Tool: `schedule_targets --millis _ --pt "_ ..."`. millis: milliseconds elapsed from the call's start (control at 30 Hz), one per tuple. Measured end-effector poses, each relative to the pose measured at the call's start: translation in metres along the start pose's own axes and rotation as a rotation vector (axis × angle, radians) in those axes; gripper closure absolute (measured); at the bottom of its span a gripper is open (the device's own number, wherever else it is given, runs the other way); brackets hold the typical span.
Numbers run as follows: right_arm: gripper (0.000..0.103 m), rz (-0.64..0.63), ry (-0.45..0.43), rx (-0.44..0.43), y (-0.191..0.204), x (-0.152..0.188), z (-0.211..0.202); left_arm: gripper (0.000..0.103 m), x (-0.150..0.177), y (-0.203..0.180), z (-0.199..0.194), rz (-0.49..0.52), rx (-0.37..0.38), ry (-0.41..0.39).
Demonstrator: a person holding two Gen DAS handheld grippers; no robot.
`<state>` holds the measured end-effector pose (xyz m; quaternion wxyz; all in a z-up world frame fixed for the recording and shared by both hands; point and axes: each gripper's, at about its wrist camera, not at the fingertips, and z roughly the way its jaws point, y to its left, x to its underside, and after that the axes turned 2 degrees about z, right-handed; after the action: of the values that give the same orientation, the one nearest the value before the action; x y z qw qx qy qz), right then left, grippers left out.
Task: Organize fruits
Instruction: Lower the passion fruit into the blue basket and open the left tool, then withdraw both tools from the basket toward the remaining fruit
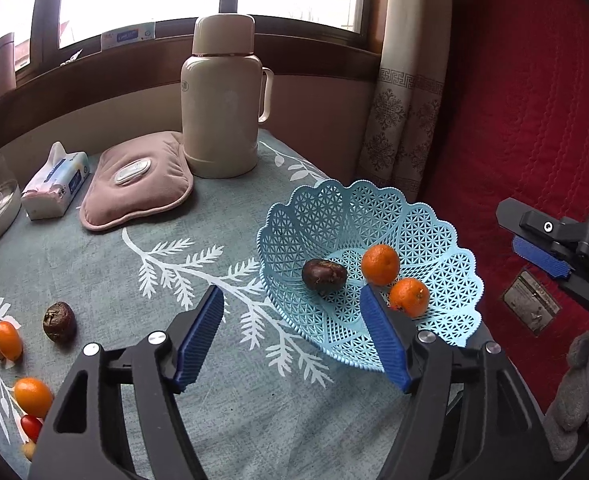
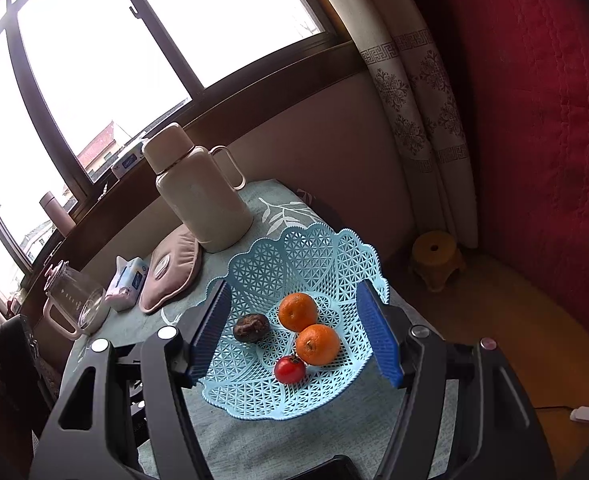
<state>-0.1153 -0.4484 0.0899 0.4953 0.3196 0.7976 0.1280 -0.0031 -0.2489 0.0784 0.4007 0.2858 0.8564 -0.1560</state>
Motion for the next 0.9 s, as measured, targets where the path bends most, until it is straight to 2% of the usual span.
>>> schedule_targets --millis 133,233,400,500,567,900 --pt "0.036 0.0 -0.009 -0.004 0.001 -0.001 -0.003 0.02 0.001 0.002 -0.005 -0.002 -0.023 -0.011" --pt "0.036 0.003 -0.02 -0.002 0.0 -0.002 -0.006 0.016 0.003 0.005 -0.008 -0.007 -0.033 -0.011" --pt "0.034 -0.029 -0.066 0.014 0.008 -0.002 -0.016 0.015 0.007 0.012 -0.012 -0.024 -0.057 -0.014" --pt "0.024 -0.072 -0.119 0.029 0.018 0.0 -0.024 0.013 0.01 0.018 -0.017 -0.037 -0.082 -0.027" --pt "0.024 -0.106 -0.142 0.036 0.025 0.003 -0.029 0.013 0.011 0.021 -0.02 -0.044 -0.093 -0.031" --pt "0.023 -0.129 -0.121 0.013 0.033 0.008 -0.027 0.013 0.016 0.033 -0.03 -0.054 -0.129 -0.036"
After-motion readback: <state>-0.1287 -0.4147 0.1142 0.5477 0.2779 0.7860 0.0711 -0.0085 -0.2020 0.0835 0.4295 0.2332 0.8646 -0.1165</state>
